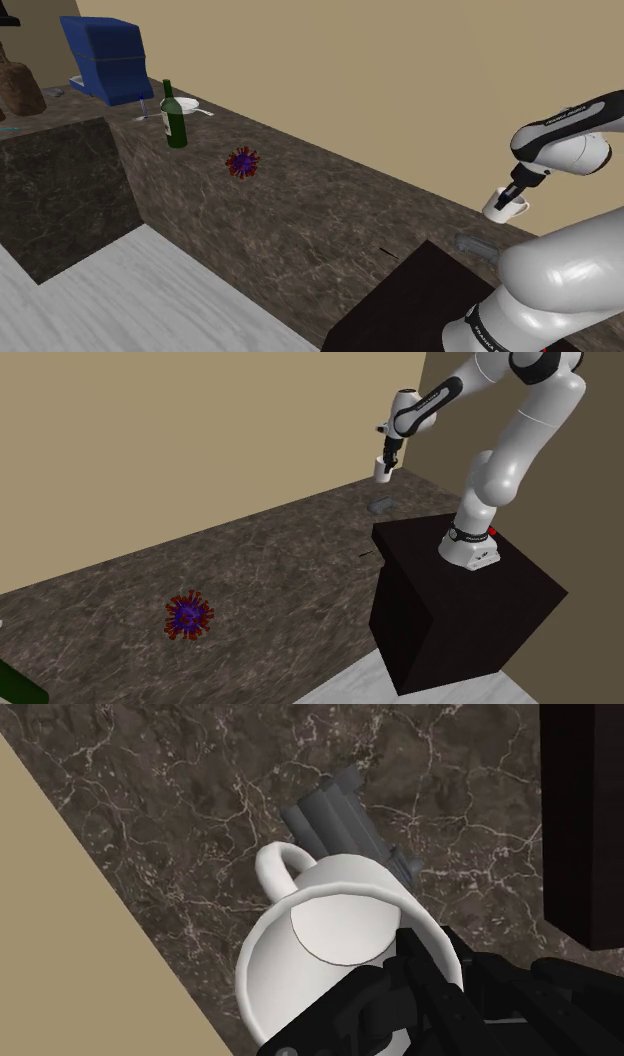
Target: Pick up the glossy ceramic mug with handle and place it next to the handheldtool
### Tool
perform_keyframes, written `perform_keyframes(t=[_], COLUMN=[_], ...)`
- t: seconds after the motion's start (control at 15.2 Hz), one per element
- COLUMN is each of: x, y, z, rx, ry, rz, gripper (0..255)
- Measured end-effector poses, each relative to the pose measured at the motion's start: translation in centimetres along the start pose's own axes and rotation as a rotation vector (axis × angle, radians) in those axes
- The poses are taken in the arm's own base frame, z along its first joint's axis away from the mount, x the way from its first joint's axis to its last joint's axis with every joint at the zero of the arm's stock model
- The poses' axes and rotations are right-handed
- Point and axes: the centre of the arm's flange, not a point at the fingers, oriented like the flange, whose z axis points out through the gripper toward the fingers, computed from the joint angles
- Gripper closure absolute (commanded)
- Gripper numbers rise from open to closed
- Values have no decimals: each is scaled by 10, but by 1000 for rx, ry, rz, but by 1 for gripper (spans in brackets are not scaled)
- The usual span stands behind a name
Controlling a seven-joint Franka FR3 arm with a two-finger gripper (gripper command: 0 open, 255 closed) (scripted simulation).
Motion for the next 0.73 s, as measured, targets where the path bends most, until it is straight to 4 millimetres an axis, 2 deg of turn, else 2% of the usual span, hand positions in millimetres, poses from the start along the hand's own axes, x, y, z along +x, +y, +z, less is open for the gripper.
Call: perform_keyframes(t=[0.73], x=[-110], y=[95], z=[0], rx=[1], ry=[-5], rz=[-1], gripper=[255])
